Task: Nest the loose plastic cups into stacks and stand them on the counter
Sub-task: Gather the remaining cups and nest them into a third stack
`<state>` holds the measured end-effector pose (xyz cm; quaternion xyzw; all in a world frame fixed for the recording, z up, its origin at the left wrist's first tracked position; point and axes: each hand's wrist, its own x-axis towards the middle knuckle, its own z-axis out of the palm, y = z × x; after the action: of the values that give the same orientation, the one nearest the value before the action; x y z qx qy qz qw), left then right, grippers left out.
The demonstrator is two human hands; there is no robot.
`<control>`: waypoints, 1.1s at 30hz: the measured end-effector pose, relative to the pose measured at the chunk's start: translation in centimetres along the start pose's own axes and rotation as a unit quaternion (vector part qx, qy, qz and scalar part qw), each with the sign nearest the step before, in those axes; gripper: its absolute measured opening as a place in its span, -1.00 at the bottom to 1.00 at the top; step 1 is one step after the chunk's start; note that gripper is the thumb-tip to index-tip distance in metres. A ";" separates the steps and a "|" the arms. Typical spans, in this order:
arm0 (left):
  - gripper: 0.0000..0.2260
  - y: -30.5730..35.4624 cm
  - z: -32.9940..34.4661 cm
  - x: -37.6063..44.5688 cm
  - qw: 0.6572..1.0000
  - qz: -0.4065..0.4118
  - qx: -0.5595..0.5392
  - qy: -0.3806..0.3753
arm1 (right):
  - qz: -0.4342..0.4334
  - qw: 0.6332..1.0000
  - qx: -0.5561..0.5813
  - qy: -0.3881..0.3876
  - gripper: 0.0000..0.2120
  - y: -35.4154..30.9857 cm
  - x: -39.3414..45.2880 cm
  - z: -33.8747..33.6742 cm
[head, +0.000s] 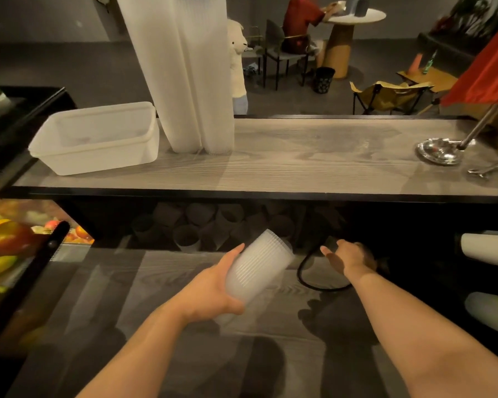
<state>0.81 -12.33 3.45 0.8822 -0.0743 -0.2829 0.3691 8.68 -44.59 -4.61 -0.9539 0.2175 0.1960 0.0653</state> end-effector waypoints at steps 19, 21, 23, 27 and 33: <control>0.04 -1.2 -0.6 -0.7 0.997 -0.008 -0.020 0.071 | 0.066 0.987 0.130 0.071 -0.54 -1.2 1.3 1.0; 0.04 -1.4 -0.5 -0.6 0.998 -0.006 -0.013 0.066 | 0.078 0.972 0.194 0.109 -0.61 -0.6 0.3 0.6; 0.05 -1.5 -0.5 -0.6 0.998 -0.004 -0.009 0.060 | 0.047 0.955 0.269 0.117 -0.72 0.1 -0.8 0.2; 0.03 -1.2 -0.3 -0.4 0.999 0.004 0.008 0.046 | 0.011 0.861 0.508 0.019 -0.78 0.0 -4.2 -2.0; -0.14 -0.1 0.1 0.2 0.997 0.068 0.021 0.025 | -0.071 0.745 0.645 -0.158 -0.80 -1.8 -9.4 -6.0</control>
<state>0.88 -12.38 3.29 0.8892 -0.1311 -0.2335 0.3709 3.74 -40.60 4.72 -0.6530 0.2098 0.1515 0.7118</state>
